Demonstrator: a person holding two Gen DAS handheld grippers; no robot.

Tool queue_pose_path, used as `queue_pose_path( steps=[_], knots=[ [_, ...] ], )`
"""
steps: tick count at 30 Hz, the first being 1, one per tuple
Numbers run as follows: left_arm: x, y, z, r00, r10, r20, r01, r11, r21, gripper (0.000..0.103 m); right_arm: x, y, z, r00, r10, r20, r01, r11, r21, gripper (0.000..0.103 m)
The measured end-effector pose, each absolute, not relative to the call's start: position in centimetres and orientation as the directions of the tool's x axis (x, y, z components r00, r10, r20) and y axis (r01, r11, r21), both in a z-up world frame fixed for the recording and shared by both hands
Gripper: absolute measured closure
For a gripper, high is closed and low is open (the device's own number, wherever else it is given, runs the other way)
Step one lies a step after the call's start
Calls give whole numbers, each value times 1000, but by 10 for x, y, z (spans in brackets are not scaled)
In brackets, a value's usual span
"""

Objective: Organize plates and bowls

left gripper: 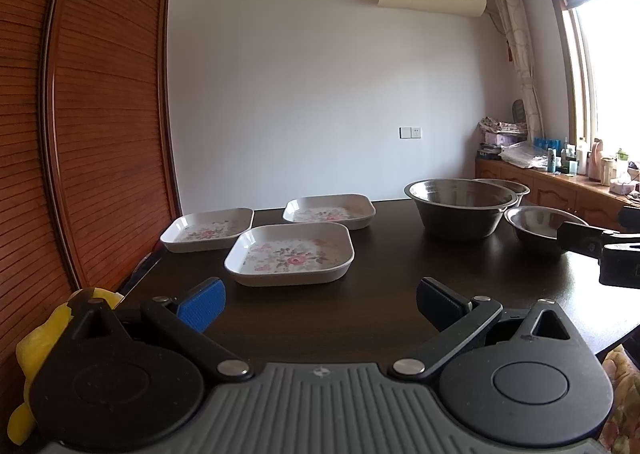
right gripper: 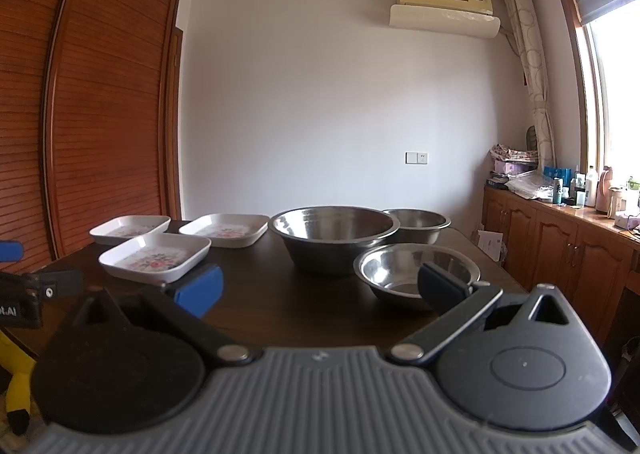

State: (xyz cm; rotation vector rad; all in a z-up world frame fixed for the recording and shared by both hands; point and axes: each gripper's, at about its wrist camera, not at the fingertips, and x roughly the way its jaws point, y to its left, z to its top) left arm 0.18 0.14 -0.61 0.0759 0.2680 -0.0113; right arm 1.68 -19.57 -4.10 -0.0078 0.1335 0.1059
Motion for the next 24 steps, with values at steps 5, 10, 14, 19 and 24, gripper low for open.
queue_pose_path(
  steps=[5,10,14,19,24],
  knots=[
    [2,2,-6,964,-3,-265,23,997,72,0,17,-196,-41,986,105,-133,-106,994,-1,0],
    [2,2,-6,964,-4,-266,23,997,71,0,17,-197,-41,985,104,-135,-105,994,-2,0],
    [2,2,-6,964,-4,-264,24,997,72,0,17,-197,-41,985,105,-134,-106,994,-2,0],
    [2,2,-4,964,-9,-266,30,997,74,0,18,-197,-42,986,104,-133,-106,994,-5,0],
    [1,2,-4,964,-10,-265,31,997,74,0,18,-196,-43,985,105,-134,-107,994,-7,0]
  ],
)
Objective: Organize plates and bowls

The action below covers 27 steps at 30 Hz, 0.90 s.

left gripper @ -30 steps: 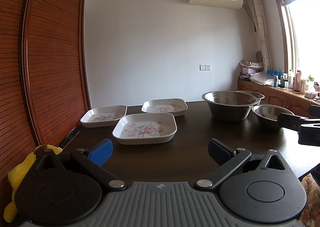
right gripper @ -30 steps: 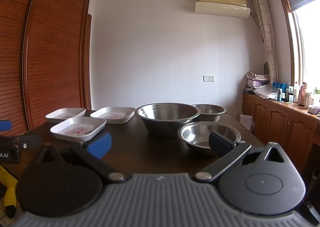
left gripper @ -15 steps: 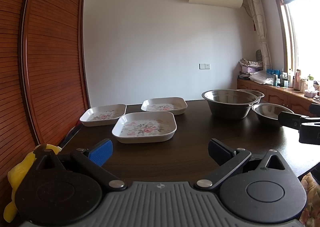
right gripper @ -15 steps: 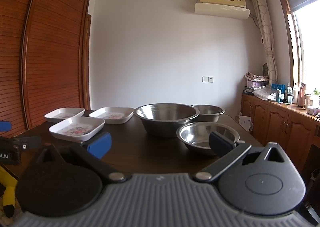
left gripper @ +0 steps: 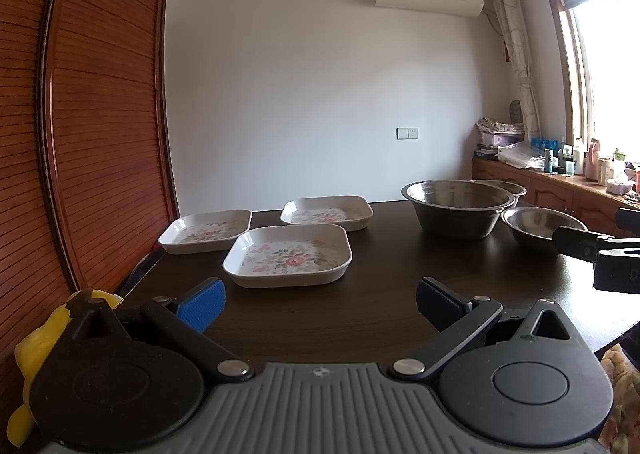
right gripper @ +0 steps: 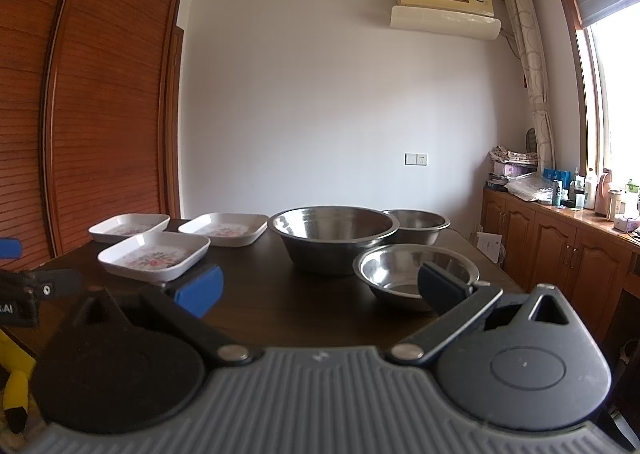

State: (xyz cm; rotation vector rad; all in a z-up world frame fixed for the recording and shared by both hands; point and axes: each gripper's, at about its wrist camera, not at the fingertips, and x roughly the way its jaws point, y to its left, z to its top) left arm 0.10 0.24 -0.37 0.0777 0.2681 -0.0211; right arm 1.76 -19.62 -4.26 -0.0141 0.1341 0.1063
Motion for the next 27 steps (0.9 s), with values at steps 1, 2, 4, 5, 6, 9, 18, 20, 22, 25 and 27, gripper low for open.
queue_pose_path(
  steps=[1,2,4,5,6,9,18,20,22,25,27],
  knots=[
    [1,2,-4,964,-10,-266,31,997,73,0,18,-196,-43,985,104,-134,-106,994,-6,0],
    [1,2,-4,964,-10,-266,30,997,73,0,18,-196,-43,985,105,-134,-107,994,-7,0],
    [0,2,-3,964,-9,-266,29,997,73,0,17,-196,-43,985,104,-135,-106,994,-6,0],
    [1,2,-4,964,-9,-266,29,997,73,0,17,-196,-43,985,104,-135,-106,994,-6,0],
    [1,2,-3,964,-9,-267,30,997,71,0,17,-196,-44,985,104,-135,-106,994,-6,0],
    [1,3,-4,963,-13,-267,32,997,66,0,17,-195,-45,985,104,-137,-106,994,-7,0],
    [-2,4,-3,965,-17,-263,36,997,68,0,18,-195,-46,985,104,-140,-106,994,-7,0],
    [-2,5,-2,965,-17,-261,35,997,68,0,18,-195,-46,985,105,-140,-107,994,-7,0],
    [-2,5,-2,965,-16,-260,35,997,69,0,18,-195,-46,985,105,-140,-107,994,-7,0],
    [0,8,-2,964,-14,-265,34,997,71,0,19,-195,-47,984,106,-142,-109,994,-8,0],
    [4,12,-3,963,-11,-270,31,997,72,0,20,-194,-48,983,111,-146,-114,993,-10,0]
  ],
)
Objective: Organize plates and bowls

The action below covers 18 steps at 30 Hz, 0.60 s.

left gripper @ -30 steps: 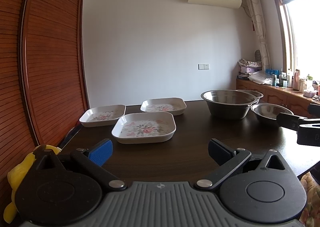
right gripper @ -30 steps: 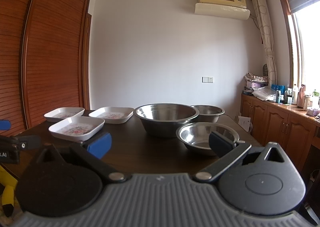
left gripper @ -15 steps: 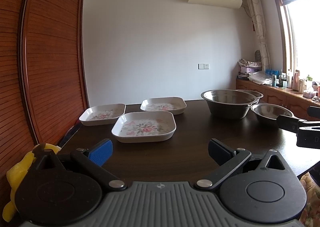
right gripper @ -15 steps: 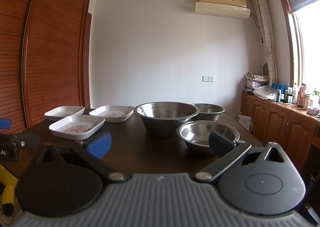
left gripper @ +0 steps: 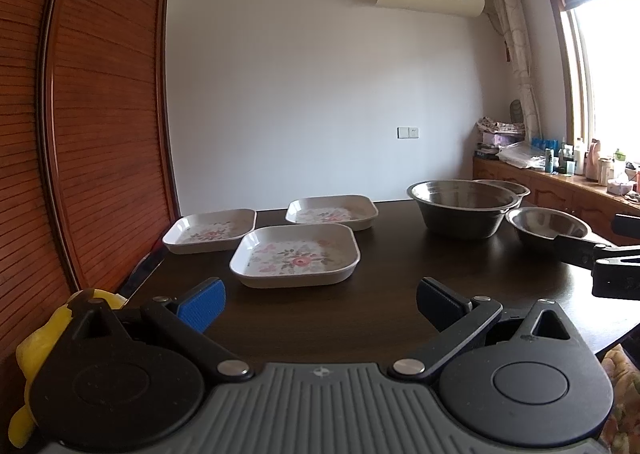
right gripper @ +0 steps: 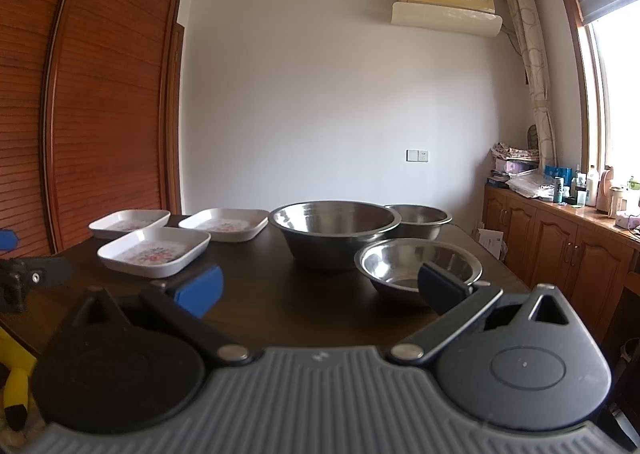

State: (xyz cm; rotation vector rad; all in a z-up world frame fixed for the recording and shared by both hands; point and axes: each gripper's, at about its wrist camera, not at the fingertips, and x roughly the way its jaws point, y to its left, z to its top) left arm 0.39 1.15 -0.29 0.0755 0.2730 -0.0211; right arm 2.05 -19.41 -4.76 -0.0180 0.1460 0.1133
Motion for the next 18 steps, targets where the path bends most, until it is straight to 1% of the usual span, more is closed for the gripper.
queue_pose_path(
  steps=[3,7,10,14,18],
  knots=[
    [13,21,-4,959,4,-285,15,998,64,0,24,-192,-47,981,125,-152,-129,991,-19,0],
    [21,33,-4,956,30,-292,-6,997,83,0,30,-184,-44,977,152,-153,-161,986,-48,0],
    [26,43,-4,953,46,-300,-20,996,89,0,36,-180,-42,967,190,-167,-199,979,-35,0],
    [33,57,-5,948,67,-311,-36,994,105,0,41,-170,-39,962,212,-171,-225,973,-59,0],
    [35,67,-5,947,64,-316,-33,994,103,0,47,-164,-36,949,258,-184,-269,962,-39,0]
  ],
)
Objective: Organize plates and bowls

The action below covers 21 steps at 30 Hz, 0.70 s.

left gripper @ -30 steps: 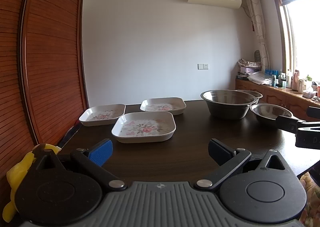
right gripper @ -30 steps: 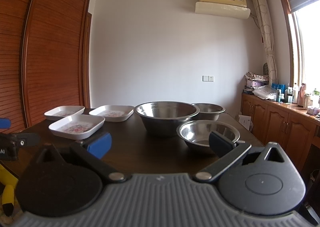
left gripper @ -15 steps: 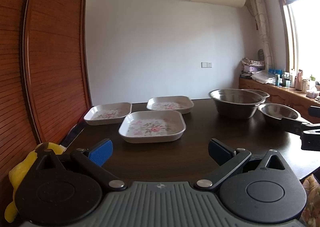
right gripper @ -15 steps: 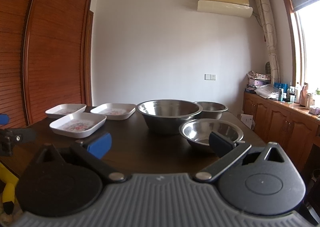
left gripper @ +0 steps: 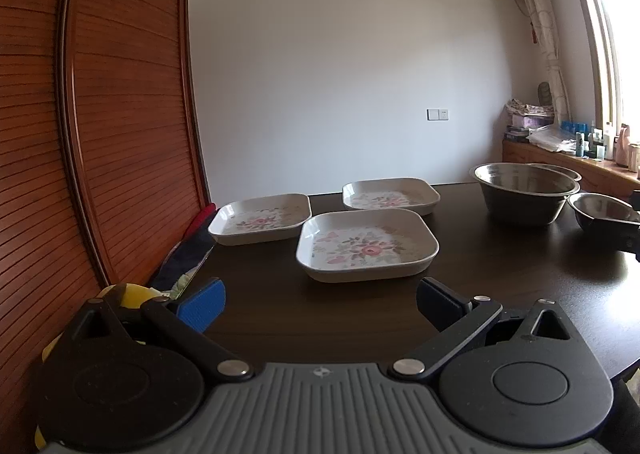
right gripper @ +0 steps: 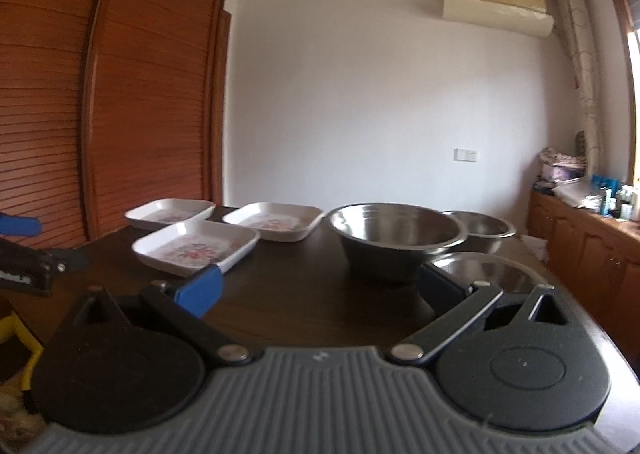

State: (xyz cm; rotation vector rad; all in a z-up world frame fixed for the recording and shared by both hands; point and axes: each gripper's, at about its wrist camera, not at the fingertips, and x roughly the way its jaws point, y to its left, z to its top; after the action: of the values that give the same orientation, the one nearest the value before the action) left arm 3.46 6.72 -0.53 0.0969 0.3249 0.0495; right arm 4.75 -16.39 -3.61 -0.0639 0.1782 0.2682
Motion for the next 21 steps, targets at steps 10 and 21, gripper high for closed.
queue_pose_path(
  steps=[10,21],
  knots=[
    [42,91,-4,942,44,-332,-16,996,87,0,61,-148,-36,917,335,-215,-349,936,-30,1],
    [70,122,12,927,-45,-372,58,998,24,0,98,-132,-26,861,416,-293,-428,904,24,39]
  ],
)
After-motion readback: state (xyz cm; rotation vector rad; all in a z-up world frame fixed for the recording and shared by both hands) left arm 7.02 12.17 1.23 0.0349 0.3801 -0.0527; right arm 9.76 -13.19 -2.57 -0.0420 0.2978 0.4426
